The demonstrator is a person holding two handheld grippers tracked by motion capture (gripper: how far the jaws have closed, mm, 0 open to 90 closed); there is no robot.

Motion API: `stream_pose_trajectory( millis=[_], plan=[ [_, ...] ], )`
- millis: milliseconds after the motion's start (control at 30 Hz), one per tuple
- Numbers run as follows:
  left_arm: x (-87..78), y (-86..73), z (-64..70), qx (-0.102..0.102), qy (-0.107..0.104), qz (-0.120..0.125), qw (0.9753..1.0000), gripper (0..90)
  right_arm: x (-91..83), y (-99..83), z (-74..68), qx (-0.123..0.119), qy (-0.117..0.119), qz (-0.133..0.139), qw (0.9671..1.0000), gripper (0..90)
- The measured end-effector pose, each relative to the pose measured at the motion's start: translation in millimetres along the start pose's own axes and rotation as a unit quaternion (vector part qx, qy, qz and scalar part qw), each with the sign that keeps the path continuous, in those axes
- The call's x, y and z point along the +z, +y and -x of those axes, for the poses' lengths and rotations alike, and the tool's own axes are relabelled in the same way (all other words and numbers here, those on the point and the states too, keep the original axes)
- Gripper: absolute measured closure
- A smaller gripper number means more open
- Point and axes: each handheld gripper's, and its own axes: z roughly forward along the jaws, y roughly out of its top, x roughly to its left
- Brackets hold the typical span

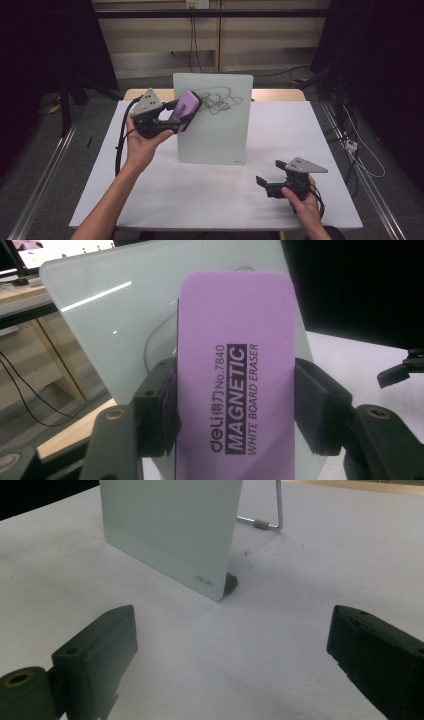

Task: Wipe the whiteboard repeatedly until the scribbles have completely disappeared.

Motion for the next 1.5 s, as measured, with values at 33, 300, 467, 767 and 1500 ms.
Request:
stream_pose_trajectory(
  millis=[33, 300, 467, 767, 1500],
  plan=[
    [0.5, 0.7, -1.1, 0.001, -0.001, 0.001, 1.0000, 40.9, -0.2, 0.0, 0.0, 0.002, -0.001, 0.001, 1.0000, 5.8],
    [3.4, 10.3, -4.1, -0.002, -0.001, 0.007, 1.0000, 41.0, 1.2, 0.5, 0.9, 0.009, -0.001, 0.000, 1.0000, 5.8],
    [7.5, 14.3, -6.6, -0.005, 0.006, 0.010, 0.9999, 40.9, 1.8, 0.4, 1.2, 0.009, 0.000, 0.000, 1.0000, 5.8],
    [15.0, 16.4, -6.9, -0.001, 0.014, 0.004, 0.9999, 41.0, 0.9, 0.2, 0.4, 0.006, 0.003, 0.000, 1.0000, 5.8],
    [25.0, 20.1, -4.5, 0.051, 0.067, -0.008, 0.9964, 41.1, -3.0, -1.2, -1.0, 0.001, 0.005, 0.002, 1.0000, 5.8]
  ],
)
